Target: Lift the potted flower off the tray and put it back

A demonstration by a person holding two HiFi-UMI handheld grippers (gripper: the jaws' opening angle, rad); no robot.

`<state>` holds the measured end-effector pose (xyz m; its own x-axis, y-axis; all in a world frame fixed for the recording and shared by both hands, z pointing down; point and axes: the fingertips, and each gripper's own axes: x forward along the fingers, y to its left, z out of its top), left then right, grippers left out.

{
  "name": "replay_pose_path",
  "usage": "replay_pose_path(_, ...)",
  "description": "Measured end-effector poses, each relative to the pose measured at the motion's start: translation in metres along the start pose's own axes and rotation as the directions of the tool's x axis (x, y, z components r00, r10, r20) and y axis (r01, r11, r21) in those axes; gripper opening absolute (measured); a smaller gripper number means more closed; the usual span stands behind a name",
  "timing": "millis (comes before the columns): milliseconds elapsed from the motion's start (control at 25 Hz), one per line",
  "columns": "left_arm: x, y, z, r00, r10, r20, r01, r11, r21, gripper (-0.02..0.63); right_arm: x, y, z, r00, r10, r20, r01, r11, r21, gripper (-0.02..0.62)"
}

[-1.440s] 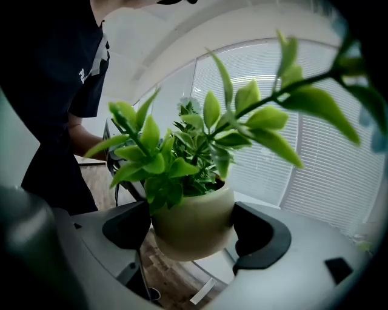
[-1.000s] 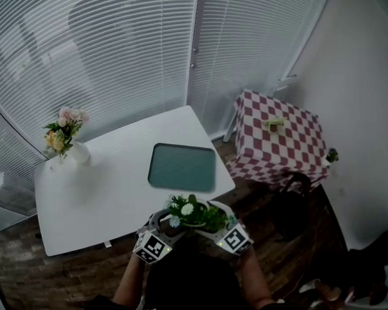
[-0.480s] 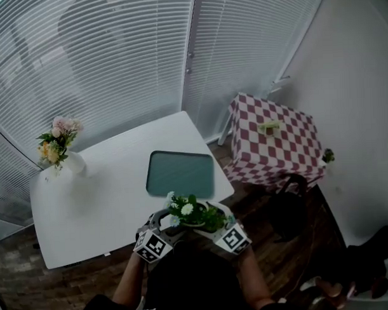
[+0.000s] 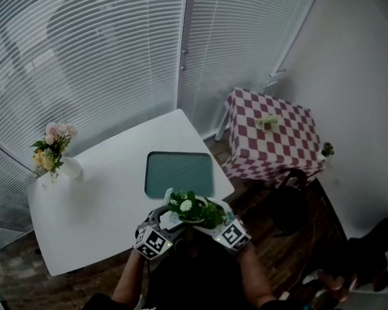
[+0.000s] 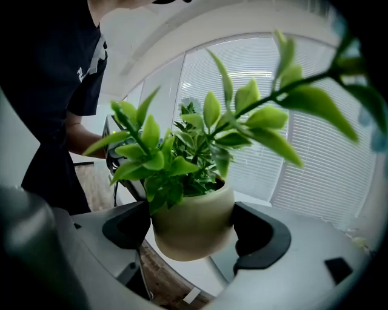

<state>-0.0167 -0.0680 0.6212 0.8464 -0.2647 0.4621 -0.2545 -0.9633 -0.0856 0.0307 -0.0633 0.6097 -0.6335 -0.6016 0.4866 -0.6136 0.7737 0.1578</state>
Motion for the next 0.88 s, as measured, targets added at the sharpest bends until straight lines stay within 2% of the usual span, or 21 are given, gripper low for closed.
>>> replay_pose_path(360,0.028,0.028,0.008,1.000,0.013,0.001,-0.013,1.000,-0.016,0.302,0.011,-0.039,-0.005,1.000,0.014,0.002,-0.014,1.000,-0.002,0.402)
replay_pose_path(880,0.075,0.071,-0.002,0.997,0.045,-0.061,-0.047,0.998,-0.044,0.302,0.039,-0.094,-0.028,0.998,0.056,-0.014,-0.056,0.998,-0.002,0.402)
